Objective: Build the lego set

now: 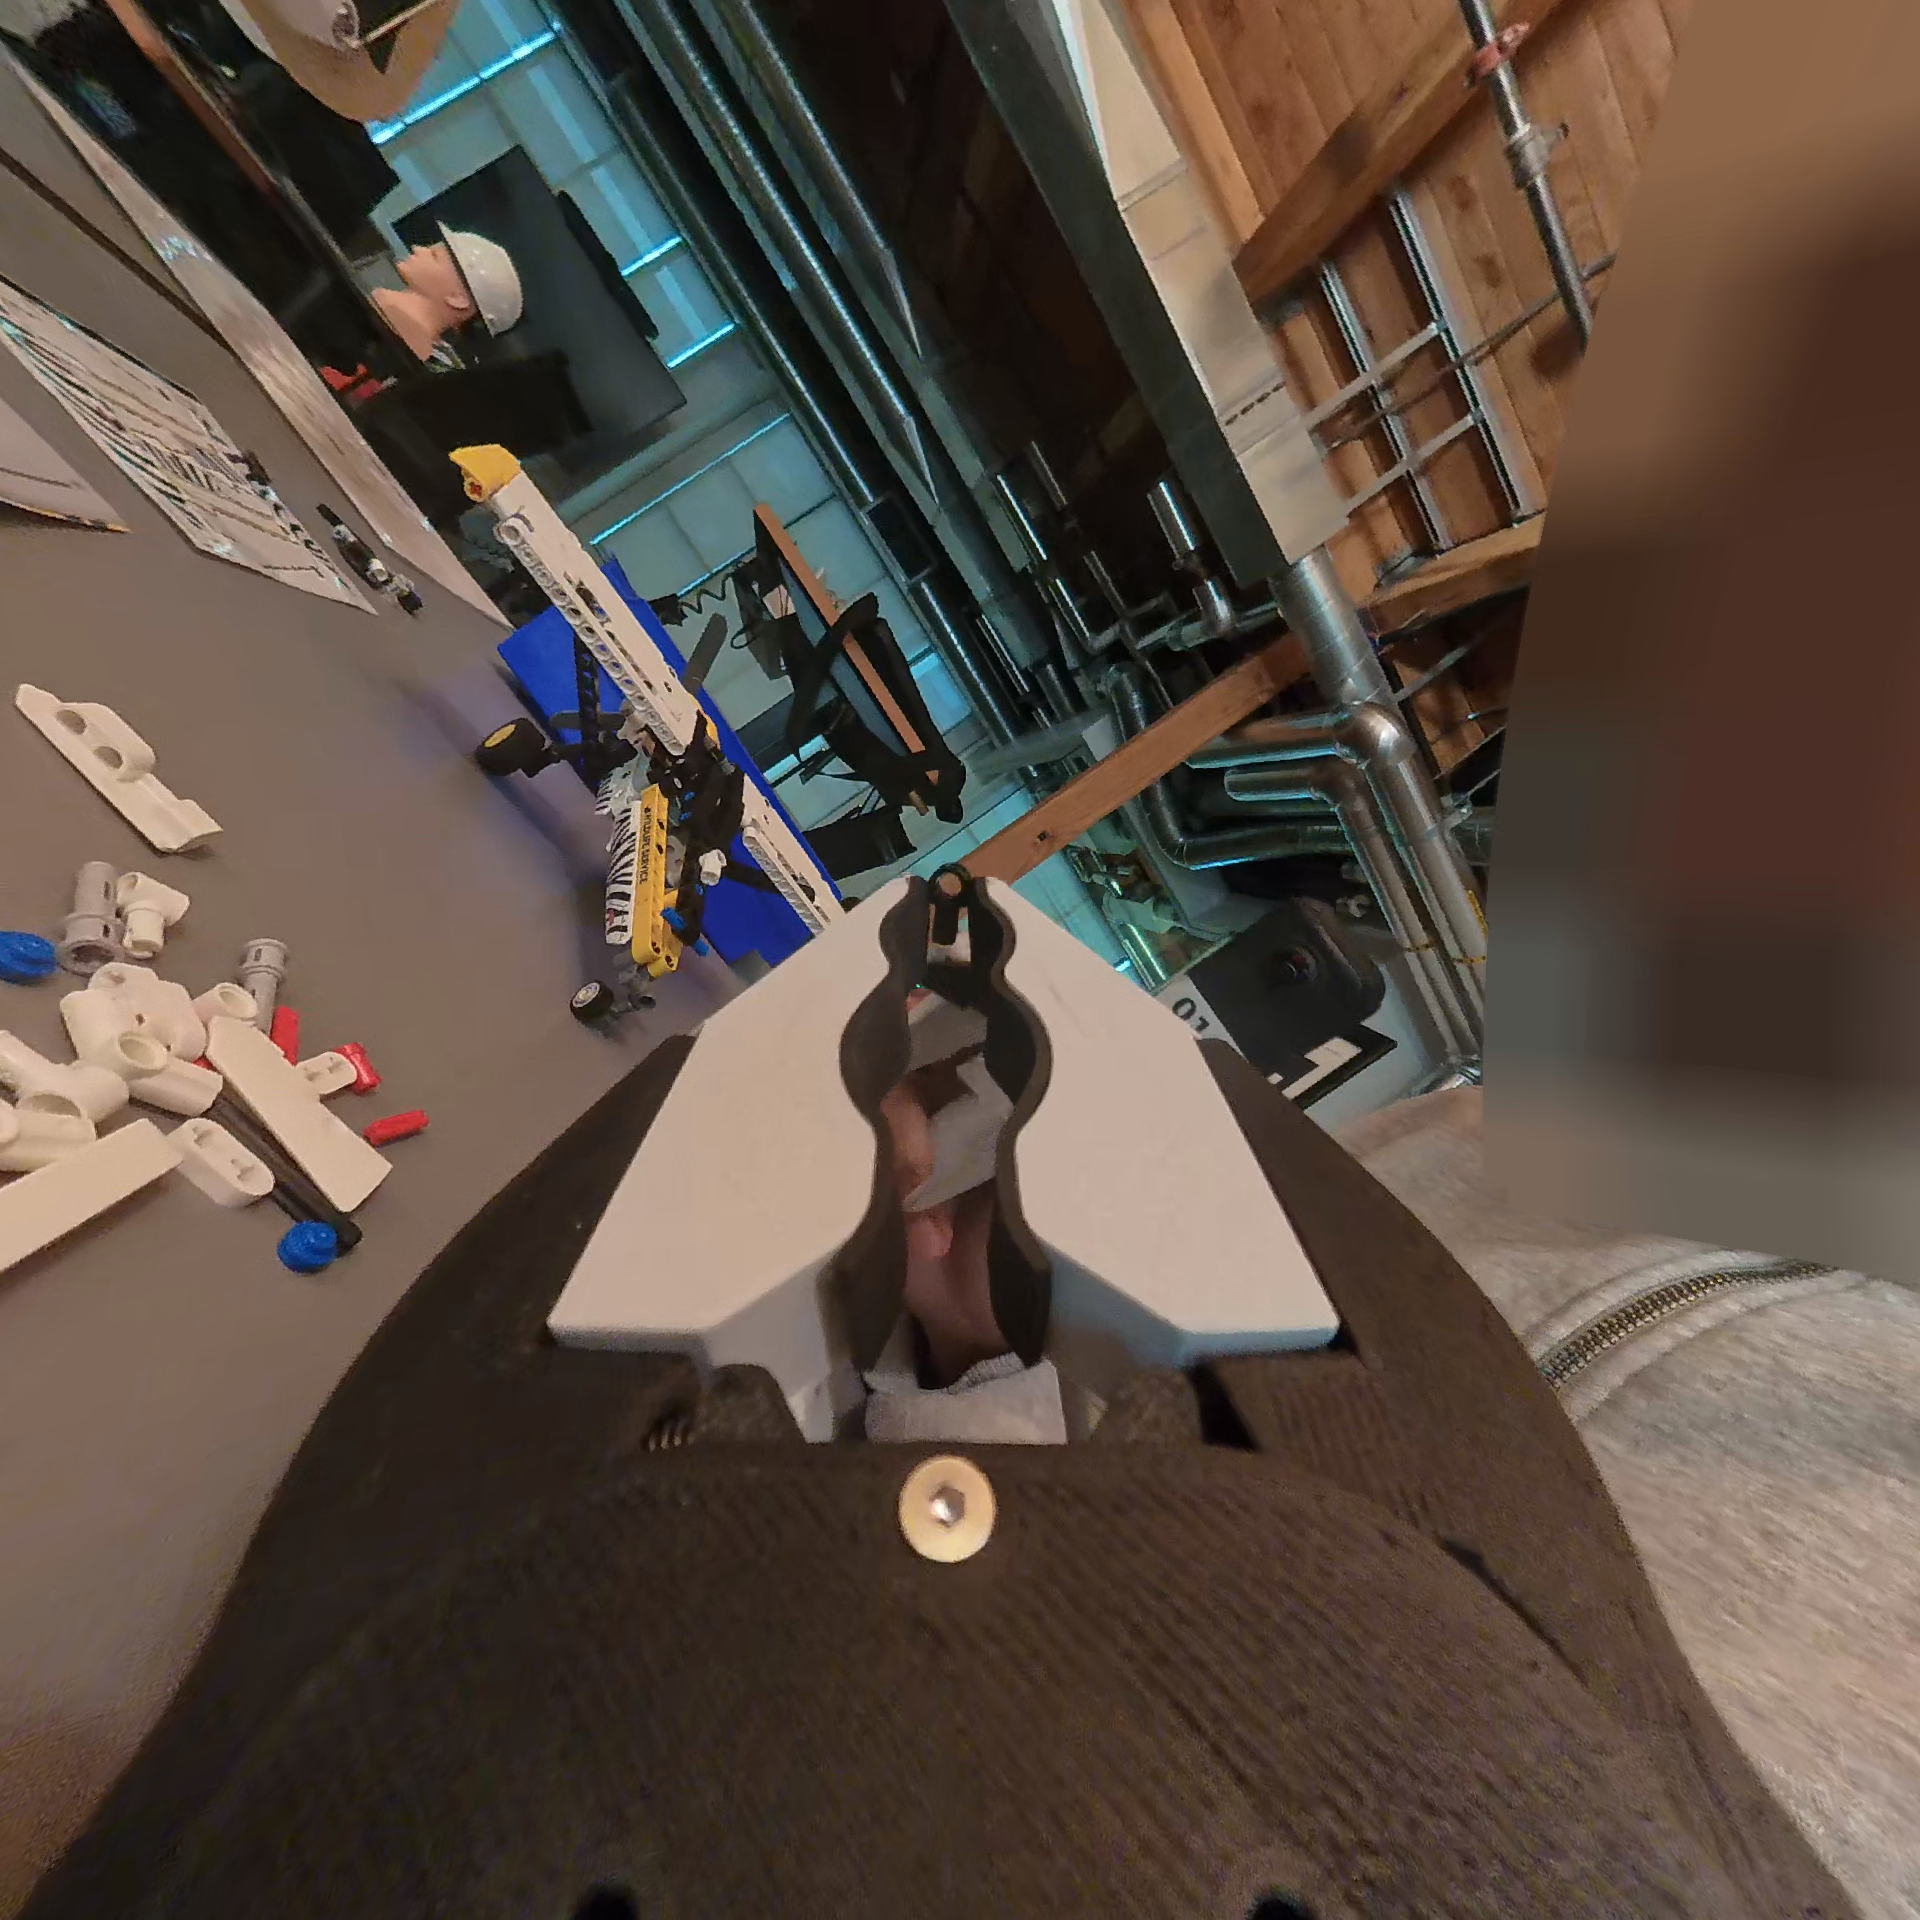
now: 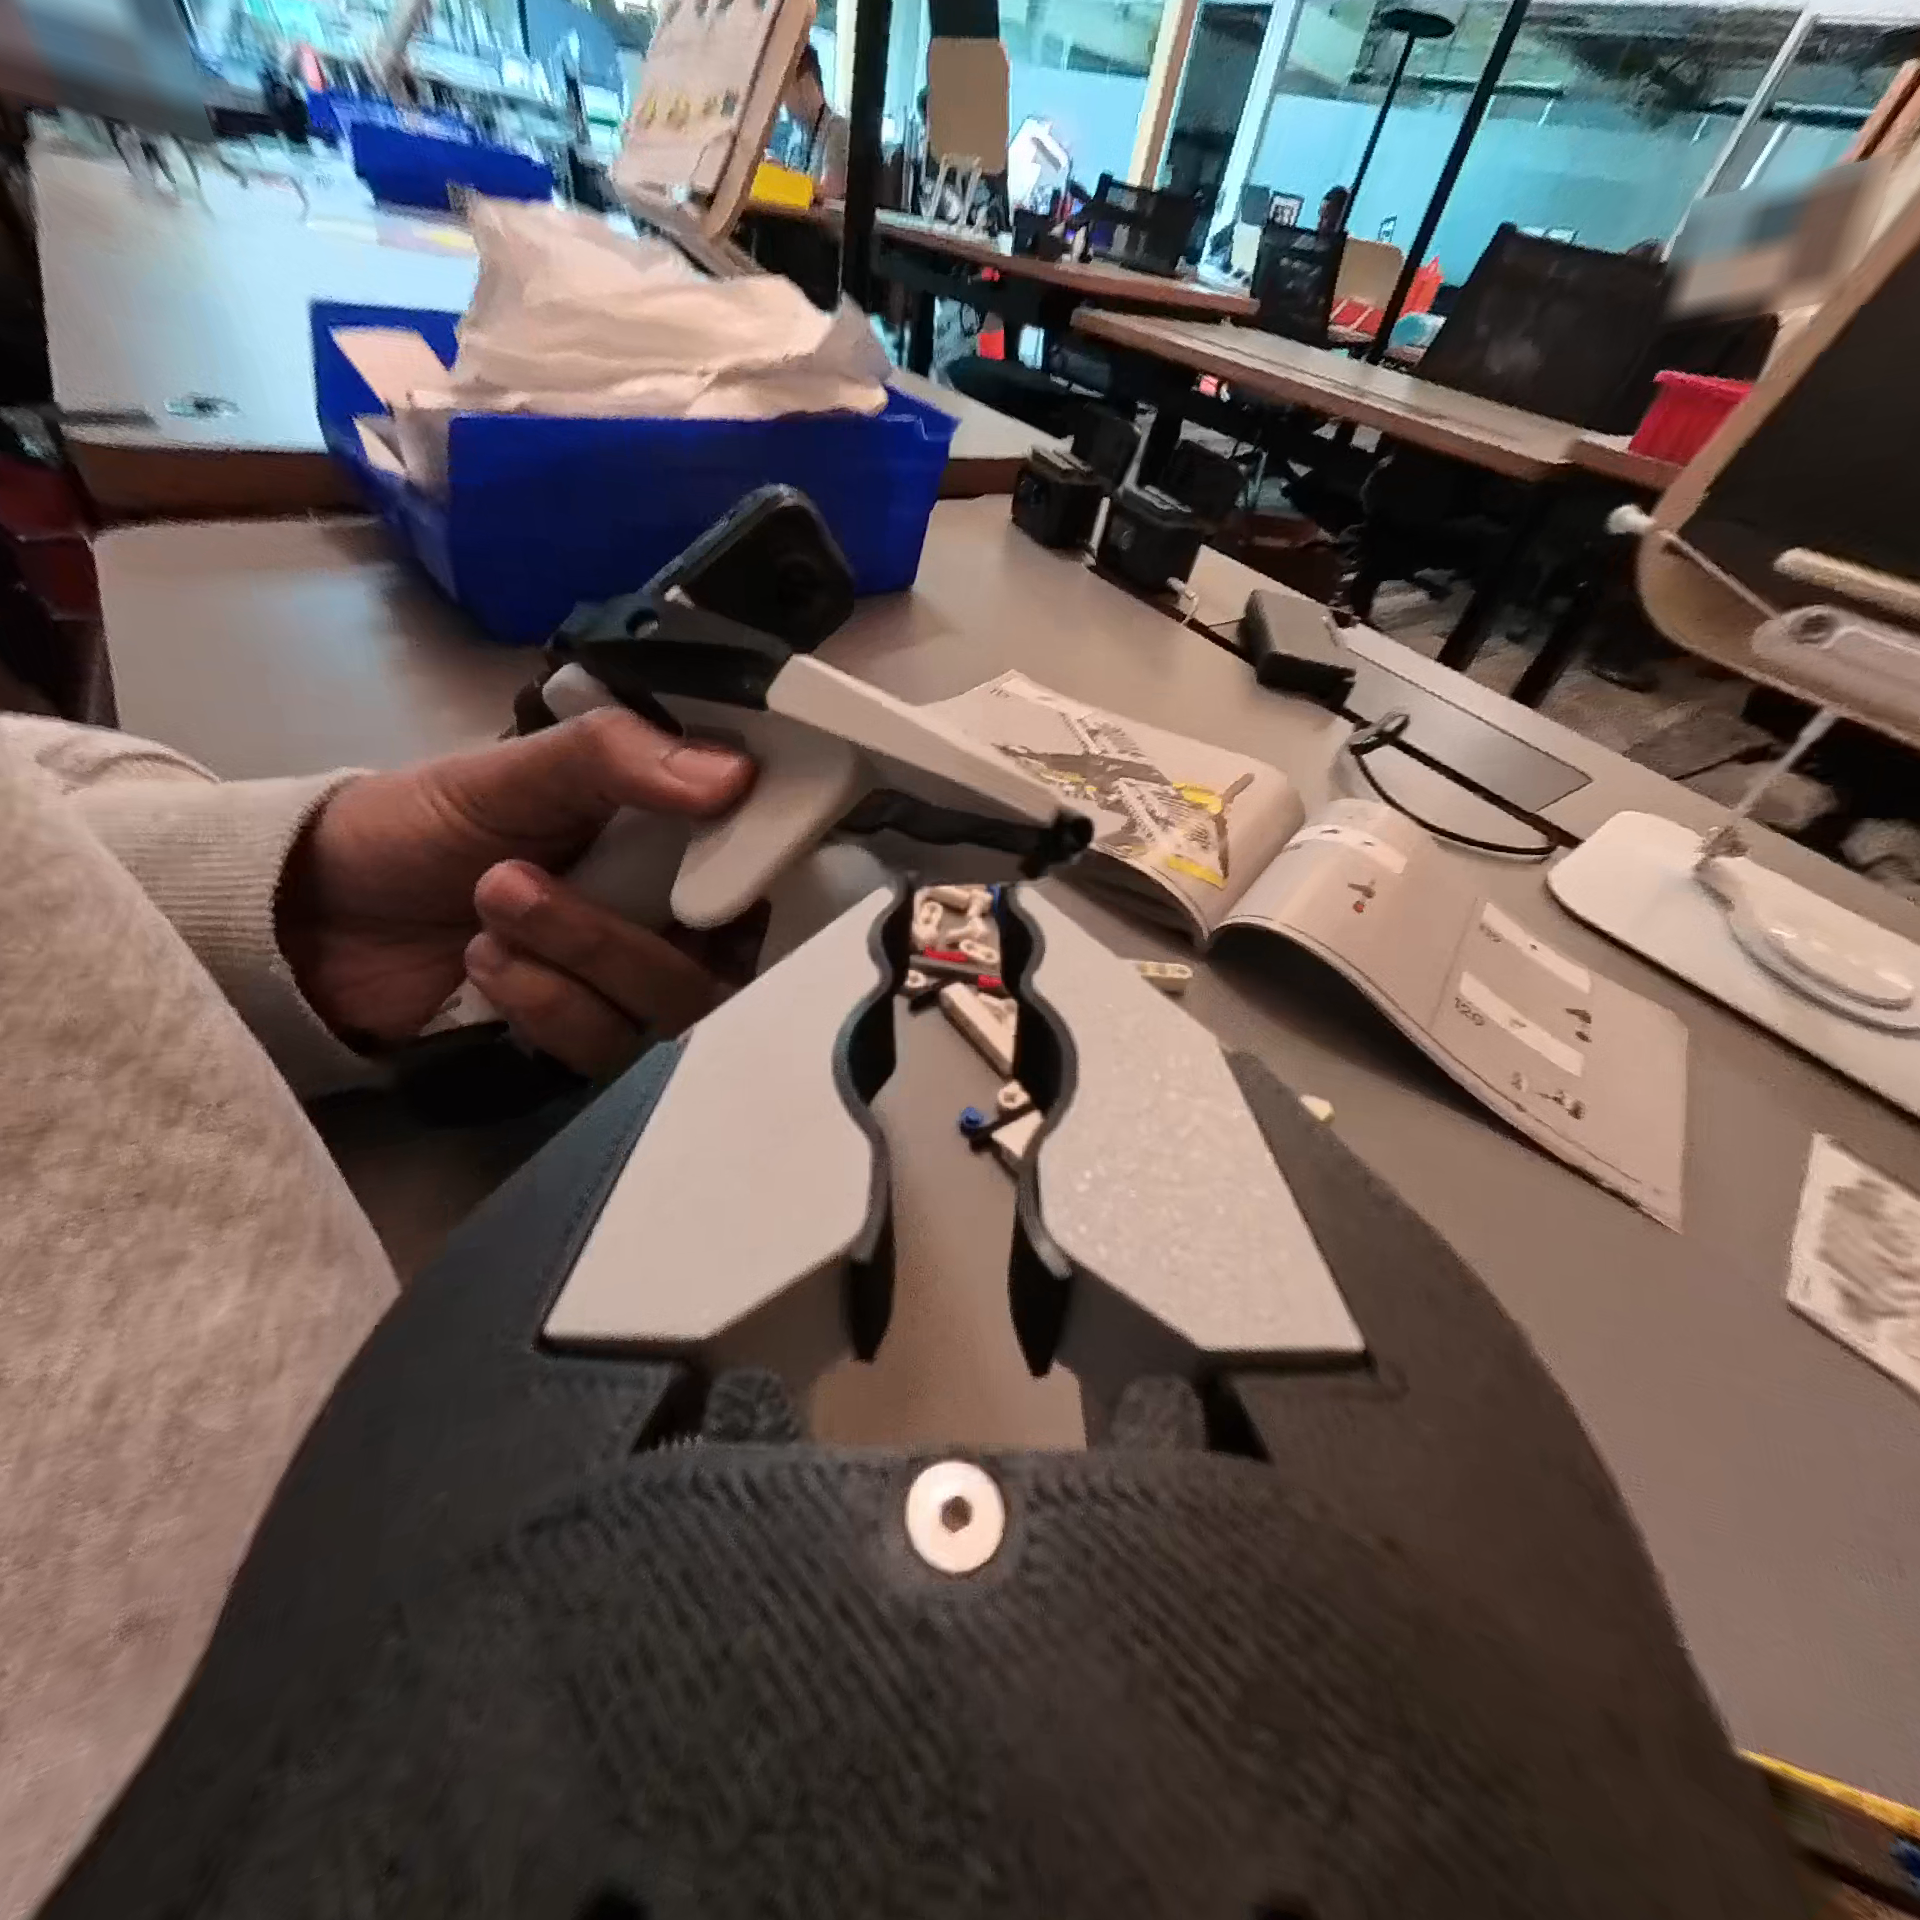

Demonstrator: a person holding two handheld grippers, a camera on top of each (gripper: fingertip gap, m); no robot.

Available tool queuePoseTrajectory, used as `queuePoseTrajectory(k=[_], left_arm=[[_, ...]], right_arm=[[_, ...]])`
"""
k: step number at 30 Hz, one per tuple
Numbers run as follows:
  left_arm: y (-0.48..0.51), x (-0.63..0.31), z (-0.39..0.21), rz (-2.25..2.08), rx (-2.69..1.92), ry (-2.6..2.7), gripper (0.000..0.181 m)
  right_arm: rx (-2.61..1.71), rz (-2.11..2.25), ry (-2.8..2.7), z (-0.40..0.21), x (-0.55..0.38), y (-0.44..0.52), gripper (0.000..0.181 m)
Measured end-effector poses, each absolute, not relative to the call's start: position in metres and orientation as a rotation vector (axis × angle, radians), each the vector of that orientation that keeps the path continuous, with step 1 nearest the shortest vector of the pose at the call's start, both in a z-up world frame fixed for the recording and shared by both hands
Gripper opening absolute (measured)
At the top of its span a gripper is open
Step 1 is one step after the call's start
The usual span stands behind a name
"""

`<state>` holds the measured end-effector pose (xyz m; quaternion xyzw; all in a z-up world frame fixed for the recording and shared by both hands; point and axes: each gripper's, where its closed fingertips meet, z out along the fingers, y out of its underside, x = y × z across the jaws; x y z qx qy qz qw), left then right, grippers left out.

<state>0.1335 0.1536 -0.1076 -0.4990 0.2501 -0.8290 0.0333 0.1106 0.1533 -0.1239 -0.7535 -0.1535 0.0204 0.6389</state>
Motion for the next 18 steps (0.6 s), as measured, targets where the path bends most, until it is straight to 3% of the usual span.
queuePoseTrajectory(k=[14, 18], left_arm=[[0.165, 0.132, -0.107, -2.539, -1.532, 0.716, 0.005], [0.179, 0.130, -0.109, -2.457, -1.538, 0.720, 0.004]], right_arm=[[-1.729, -0.078, -0.335, -0.119, 0.136, 0.149, 0.015], [-1.915, -0.034, -0.210, -0.144, 0.168, 0.151, 0.016]])
